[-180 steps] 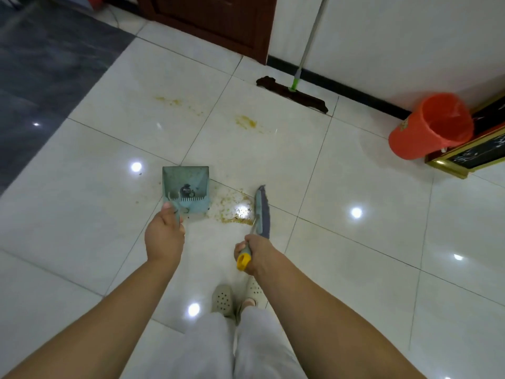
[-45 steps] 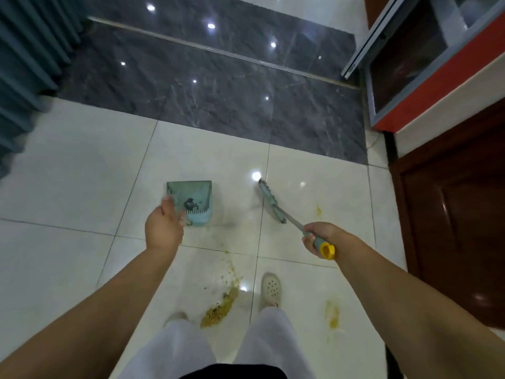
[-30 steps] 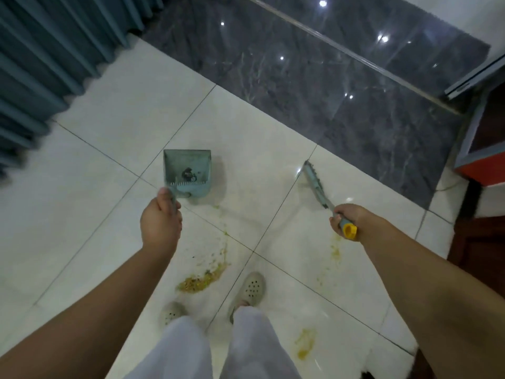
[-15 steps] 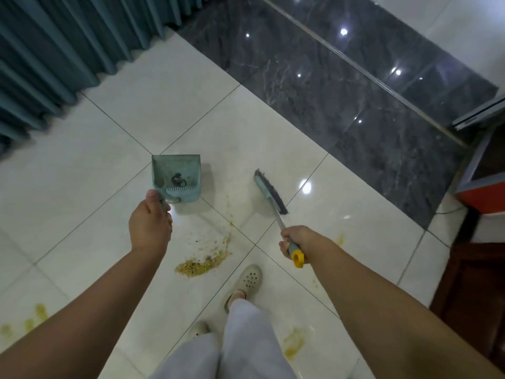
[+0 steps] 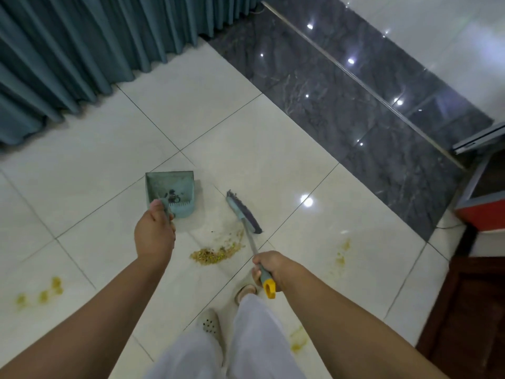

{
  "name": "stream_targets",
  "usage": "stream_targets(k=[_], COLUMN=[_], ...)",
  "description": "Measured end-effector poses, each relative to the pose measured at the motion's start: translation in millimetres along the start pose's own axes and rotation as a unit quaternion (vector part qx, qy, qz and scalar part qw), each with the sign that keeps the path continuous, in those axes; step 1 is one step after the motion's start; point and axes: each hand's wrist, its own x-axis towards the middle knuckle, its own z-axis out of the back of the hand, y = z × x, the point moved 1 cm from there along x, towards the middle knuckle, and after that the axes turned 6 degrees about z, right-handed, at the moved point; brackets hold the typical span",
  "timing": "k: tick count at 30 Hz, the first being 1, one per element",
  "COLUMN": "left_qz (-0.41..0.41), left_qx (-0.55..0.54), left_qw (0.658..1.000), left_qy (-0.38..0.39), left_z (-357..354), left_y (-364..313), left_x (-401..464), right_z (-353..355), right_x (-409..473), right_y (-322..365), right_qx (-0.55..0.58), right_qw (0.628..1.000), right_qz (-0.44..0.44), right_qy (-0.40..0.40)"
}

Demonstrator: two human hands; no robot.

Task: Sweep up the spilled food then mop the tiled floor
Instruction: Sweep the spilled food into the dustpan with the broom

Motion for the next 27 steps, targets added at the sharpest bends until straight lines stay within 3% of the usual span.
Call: stream_targets(k=[9, 20, 27], left_qz=[-0.017, 0.044, 0.054], left_qx=[0.069, 0.04, 0.013], left_qw=[0.997, 0.996, 0.993], left_qy=[-0.035, -0.069, -0.108], left_z=[9.5, -19.1, -44.2], left_y=[10.0, 22.8, 25.9], left_x=[-5.8, -5.0, -9.5], right_z=[4.7, 92.9, 70.4], right_x=[-28.9, 14.7, 49.3], right_y=[4.0, 162.8, 193.3], right_qx=[-0.017, -0.053, -0.134], right_qw=[1.0, 0.996, 0.989], right_qz=[0.002, 0.065, 0.062], right_qy=[0.016, -0.035, -0.006])
